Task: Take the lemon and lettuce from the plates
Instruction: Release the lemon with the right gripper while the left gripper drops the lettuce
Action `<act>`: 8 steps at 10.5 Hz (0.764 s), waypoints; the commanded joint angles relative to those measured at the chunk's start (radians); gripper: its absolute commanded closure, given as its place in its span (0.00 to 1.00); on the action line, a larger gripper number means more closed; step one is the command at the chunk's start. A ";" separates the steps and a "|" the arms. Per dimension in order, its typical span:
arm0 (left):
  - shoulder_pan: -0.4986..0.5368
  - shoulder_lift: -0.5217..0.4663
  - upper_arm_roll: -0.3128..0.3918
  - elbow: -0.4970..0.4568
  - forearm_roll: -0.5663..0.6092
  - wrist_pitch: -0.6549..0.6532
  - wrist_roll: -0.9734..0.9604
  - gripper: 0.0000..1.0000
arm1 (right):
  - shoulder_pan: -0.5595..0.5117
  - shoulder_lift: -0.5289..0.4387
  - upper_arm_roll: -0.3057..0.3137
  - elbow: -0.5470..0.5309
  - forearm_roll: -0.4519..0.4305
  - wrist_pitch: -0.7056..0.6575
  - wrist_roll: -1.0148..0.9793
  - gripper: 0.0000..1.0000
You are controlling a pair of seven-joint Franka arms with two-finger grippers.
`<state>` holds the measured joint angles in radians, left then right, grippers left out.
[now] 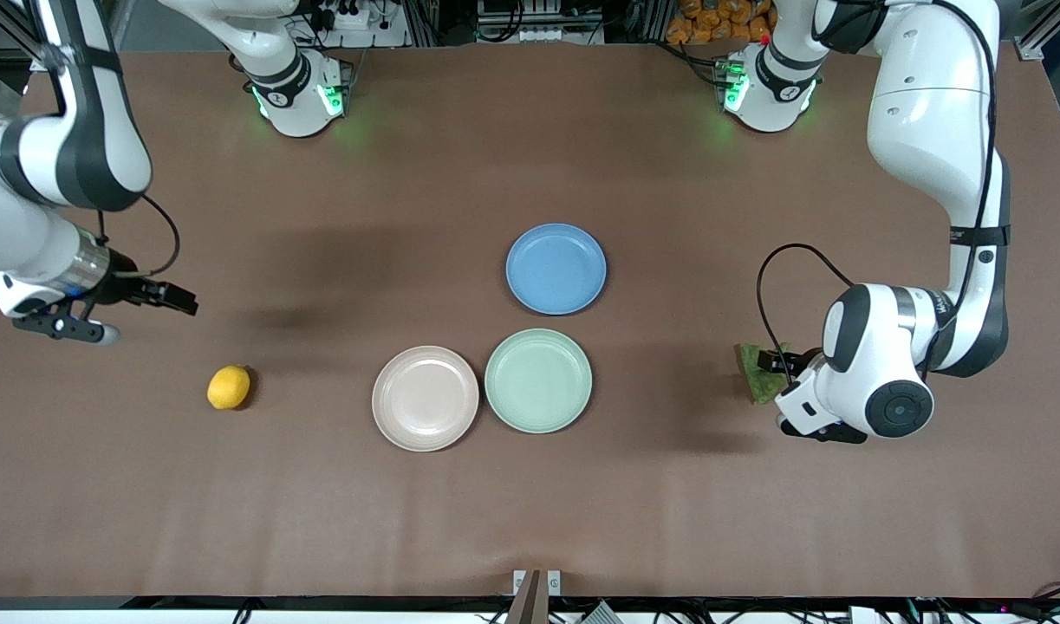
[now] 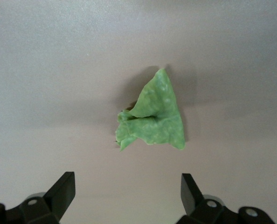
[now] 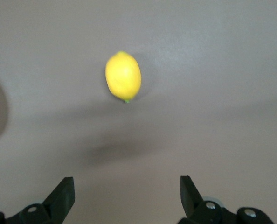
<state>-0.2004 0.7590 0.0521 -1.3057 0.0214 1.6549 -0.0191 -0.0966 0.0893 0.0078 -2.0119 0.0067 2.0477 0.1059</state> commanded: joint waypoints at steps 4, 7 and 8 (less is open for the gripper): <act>0.010 -0.047 -0.008 0.009 0.003 0.002 0.010 0.00 | -0.015 -0.169 0.014 -0.033 0.002 -0.133 0.005 0.00; 0.030 -0.085 -0.003 0.008 0.003 0.002 0.021 0.00 | -0.008 -0.209 0.018 0.023 0.009 -0.231 -0.002 0.00; 0.033 -0.098 -0.003 0.008 0.002 0.003 0.019 0.00 | -0.002 -0.206 0.020 0.072 0.010 -0.292 0.006 0.00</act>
<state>-0.1809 0.7113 0.0512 -1.2837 0.0214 1.6563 -0.0191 -0.0966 -0.0927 0.0117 -2.0038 0.0078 1.8595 0.1059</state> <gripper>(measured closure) 0.000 0.000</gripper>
